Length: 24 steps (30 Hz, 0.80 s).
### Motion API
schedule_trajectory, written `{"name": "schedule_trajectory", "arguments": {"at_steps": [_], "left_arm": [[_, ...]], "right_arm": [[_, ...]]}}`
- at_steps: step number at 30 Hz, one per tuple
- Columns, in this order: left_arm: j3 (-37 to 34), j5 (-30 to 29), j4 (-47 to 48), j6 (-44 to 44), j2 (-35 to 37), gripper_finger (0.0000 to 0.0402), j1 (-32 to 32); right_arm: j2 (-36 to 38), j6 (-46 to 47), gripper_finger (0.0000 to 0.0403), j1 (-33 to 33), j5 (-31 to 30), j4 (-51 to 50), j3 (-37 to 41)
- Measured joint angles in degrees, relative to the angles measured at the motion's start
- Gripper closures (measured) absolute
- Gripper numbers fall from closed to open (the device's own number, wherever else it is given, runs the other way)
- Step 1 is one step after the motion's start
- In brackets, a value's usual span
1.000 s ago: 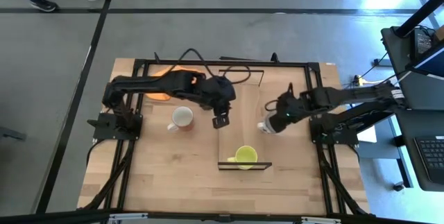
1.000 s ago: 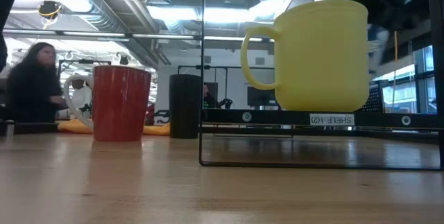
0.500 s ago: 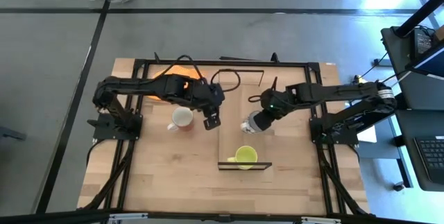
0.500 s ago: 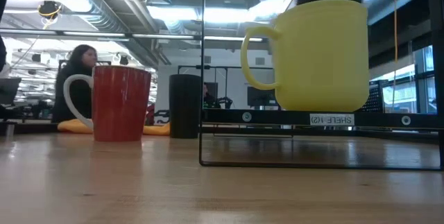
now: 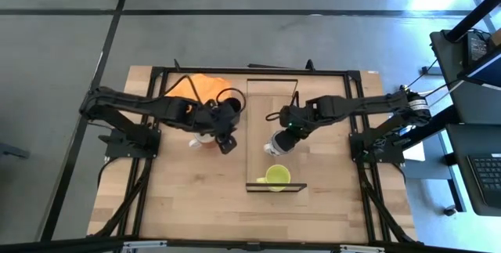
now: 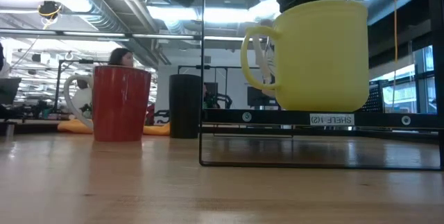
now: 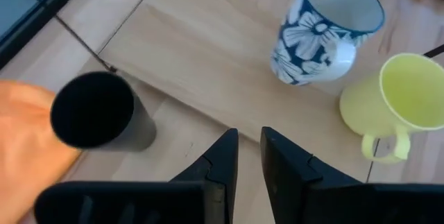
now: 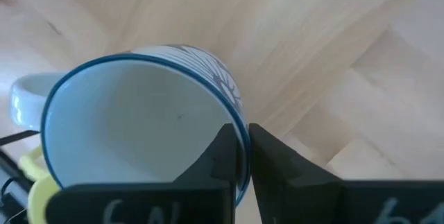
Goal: Stack small to large cups/mugs on shelf
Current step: Put the blue patterned mug on the shelf
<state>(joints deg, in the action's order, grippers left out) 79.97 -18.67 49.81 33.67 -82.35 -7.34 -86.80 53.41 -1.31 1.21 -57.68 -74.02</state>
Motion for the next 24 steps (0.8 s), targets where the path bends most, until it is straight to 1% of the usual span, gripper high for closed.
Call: {"name": "schedule_trajectory", "arguments": {"at_steps": [3,7,17,24], "left_arm": [[-2.4,-0.8,-0.2,1.8,1.7,0.0343,-0.8],[-3.7,-0.8,-0.3,2.2,1.9,0.0343,-0.9],[-3.9,-1.3,-1.2,0.5,1.9,0.0343,-0.5],[-3.9,-1.3,-1.2,0.3,1.9,0.0343,-0.7]], "right_arm": [[0.1,2.2,0.0372,-0.6,0.6,0.4,0.0],[0.2,4.9,0.0371,-1.9,1.3,0.0,0.0],[-2.6,7.0,0.0371,-3.4,2.4,0.5,0.0],[-2.9,7.9,0.0371,-3.4,2.5,2.1,0.0]]}}
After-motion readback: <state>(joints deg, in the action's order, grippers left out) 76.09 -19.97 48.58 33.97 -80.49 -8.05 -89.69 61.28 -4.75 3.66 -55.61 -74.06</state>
